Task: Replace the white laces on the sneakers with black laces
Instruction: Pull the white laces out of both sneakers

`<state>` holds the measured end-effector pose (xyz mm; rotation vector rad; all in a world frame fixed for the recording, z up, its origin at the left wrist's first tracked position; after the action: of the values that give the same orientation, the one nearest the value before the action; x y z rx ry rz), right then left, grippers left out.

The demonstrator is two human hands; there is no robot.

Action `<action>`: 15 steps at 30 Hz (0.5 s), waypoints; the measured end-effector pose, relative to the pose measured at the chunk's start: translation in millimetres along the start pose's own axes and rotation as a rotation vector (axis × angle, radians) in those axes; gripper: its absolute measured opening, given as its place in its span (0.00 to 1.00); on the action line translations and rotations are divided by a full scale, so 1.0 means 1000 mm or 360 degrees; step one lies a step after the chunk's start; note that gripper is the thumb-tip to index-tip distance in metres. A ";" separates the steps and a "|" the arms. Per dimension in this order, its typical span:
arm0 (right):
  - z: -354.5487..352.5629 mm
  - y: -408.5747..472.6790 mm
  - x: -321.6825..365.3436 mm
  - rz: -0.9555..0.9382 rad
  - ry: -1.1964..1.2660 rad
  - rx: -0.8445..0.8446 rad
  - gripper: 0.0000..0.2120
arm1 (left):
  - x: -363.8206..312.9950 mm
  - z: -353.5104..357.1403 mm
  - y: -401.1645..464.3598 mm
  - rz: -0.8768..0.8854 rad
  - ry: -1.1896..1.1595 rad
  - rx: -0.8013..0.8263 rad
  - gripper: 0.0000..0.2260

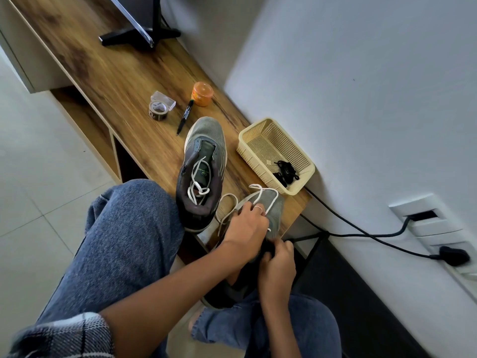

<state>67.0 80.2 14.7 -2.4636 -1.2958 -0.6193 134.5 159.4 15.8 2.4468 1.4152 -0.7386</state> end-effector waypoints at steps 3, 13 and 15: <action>0.001 -0.001 0.001 -0.0021 -0.0001 0.0012 0.13 | -0.001 0.000 0.000 -0.0010 0.0043 0.0024 0.10; -0.004 -0.013 -0.002 0.0161 0.0299 -0.0132 0.17 | 0.009 -0.024 0.003 -0.0232 -0.0481 -0.0352 0.07; -0.005 -0.015 -0.001 0.0178 0.0278 -0.0117 0.16 | 0.014 -0.037 -0.002 -0.0298 -0.0489 -0.0513 0.07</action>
<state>53.0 86.0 19.3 -2.4562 -1.0801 -0.8457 150.3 186.4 40.5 1.8889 1.5162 -0.8112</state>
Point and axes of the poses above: each hand's wrist, its own y-axis towards the middle knuckle, its own z-axis out of the palm, x = y × z, the point moved 3 cm from there along y, towards the middle knuckle, and after that the axes turned 5 degrees about z, right-handed, at the moved point
